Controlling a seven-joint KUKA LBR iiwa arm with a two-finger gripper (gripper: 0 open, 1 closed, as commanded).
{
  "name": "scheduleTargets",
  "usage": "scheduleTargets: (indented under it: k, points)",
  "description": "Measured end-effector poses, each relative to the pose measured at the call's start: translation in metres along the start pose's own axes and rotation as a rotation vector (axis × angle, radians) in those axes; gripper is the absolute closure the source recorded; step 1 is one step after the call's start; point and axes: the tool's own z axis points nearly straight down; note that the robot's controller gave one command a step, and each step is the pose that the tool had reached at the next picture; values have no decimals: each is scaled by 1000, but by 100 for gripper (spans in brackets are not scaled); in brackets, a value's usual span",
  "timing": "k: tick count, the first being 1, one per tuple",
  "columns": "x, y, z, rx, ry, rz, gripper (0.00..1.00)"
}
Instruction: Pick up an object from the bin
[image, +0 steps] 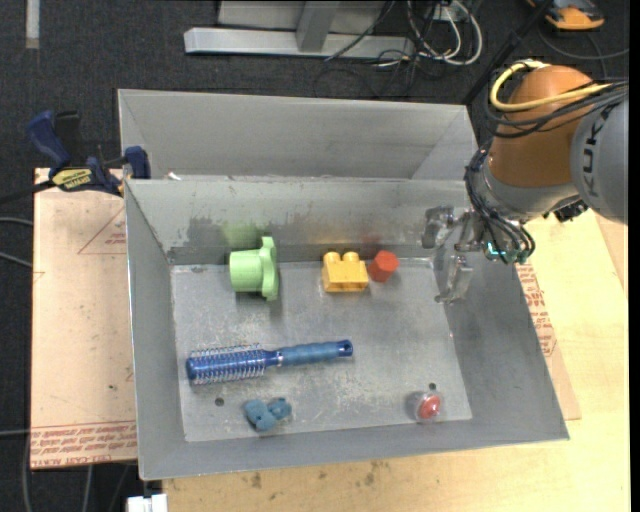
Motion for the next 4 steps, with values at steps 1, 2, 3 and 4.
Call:
scheduleTargets:
  k: [1,2,3,4]
  points:
    - [22,60,55,-3,0,-88,0]
    - [66,123,97,-4,1,-94,0]
    - [96,163,79,-2,-3,-122,0]
    - [94,160,80,0,-5,-118,100]
